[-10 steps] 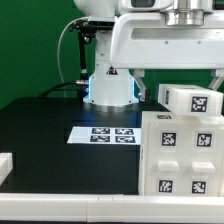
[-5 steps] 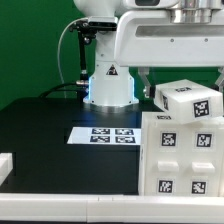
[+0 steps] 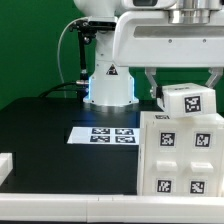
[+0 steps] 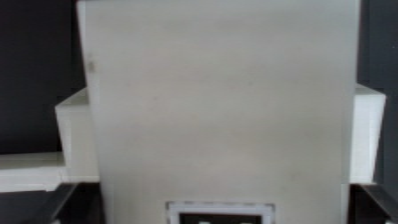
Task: Assemble cabinet
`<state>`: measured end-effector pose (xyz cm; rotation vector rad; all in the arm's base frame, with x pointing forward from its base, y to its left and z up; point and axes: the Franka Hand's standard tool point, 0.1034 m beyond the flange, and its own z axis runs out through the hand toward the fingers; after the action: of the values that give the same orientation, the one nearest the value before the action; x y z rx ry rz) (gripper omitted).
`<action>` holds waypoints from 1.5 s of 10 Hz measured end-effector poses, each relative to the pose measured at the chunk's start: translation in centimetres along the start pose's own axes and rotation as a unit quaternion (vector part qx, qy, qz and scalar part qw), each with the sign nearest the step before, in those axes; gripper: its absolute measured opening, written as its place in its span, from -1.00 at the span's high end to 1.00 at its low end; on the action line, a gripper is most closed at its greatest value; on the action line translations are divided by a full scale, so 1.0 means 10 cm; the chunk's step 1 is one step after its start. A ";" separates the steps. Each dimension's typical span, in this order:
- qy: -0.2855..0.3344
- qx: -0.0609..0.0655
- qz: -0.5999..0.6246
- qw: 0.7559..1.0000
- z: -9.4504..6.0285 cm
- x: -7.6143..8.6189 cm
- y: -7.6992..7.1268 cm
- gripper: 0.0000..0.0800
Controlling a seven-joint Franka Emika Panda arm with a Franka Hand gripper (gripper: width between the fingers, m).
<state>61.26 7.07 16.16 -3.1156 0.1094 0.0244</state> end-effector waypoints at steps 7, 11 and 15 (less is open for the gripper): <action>-0.026 0.004 0.376 0.926 0.01 0.00 -0.09 -0.39; -0.030 0.012 0.506 0.862 0.01 0.01 -0.11 -0.39; -0.053 0.029 0.724 0.687 0.02 0.00 -0.07 -0.39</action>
Offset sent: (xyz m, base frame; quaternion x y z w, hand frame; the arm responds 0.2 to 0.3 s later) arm -0.0086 0.0024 -0.0168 -0.1013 -0.0424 0.2296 0.9671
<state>61.28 7.75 16.01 -2.0310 2.2999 0.2023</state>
